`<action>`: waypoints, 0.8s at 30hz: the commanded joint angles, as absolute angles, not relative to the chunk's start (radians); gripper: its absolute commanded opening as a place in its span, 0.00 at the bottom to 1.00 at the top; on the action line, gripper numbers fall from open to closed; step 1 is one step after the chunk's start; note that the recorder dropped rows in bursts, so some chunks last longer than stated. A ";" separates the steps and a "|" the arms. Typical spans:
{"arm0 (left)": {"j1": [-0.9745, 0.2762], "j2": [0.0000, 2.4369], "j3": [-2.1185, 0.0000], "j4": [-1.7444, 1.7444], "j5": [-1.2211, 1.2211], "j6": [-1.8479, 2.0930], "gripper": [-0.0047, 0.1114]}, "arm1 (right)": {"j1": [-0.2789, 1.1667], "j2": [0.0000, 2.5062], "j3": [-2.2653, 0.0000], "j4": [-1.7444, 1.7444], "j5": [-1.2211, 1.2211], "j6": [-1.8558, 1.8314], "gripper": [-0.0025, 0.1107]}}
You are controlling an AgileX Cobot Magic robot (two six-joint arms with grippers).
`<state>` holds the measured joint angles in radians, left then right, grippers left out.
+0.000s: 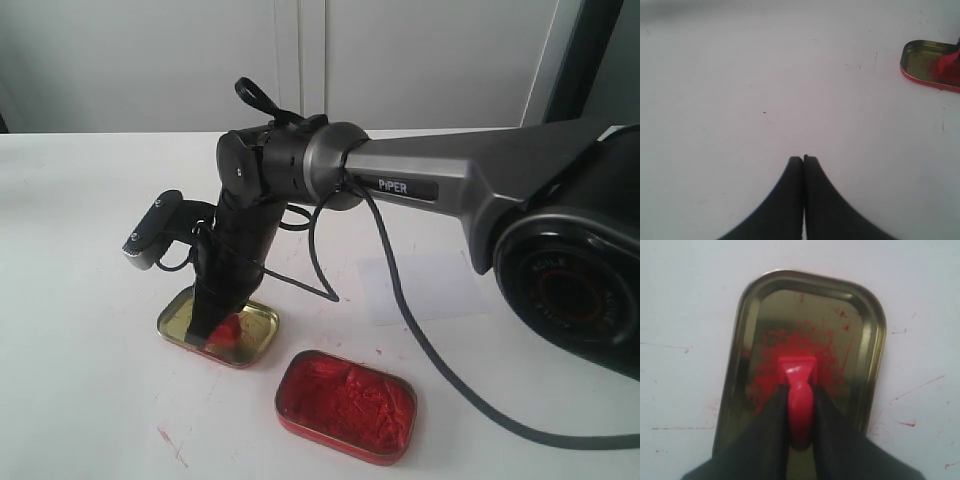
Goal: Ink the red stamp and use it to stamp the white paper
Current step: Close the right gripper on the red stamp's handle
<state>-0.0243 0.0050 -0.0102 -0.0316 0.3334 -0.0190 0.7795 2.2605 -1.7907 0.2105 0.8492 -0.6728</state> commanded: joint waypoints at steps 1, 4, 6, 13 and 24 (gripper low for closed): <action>-0.022 0.000 0.000 -0.037 0.337 -0.022 0.04 | 0.787 2.259 -1.793 0.206 0.857 -0.665 0.02; -0.022 0.000 0.000 -0.037 0.337 -0.022 0.04 | 0.787 2.251 -1.793 0.208 0.849 -0.660 0.02; -0.022 0.000 0.000 -0.037 0.337 -0.022 0.04 | 0.787 2.238 -1.793 0.208 0.840 -0.633 0.02; -0.022 0.000 0.000 -0.037 0.337 -0.022 0.04 | 0.787 2.199 -1.793 0.208 0.839 -0.620 0.02; -0.022 0.000 0.000 -0.037 0.337 -0.022 0.04 | 0.787 2.160 -1.793 0.208 0.858 -0.516 0.02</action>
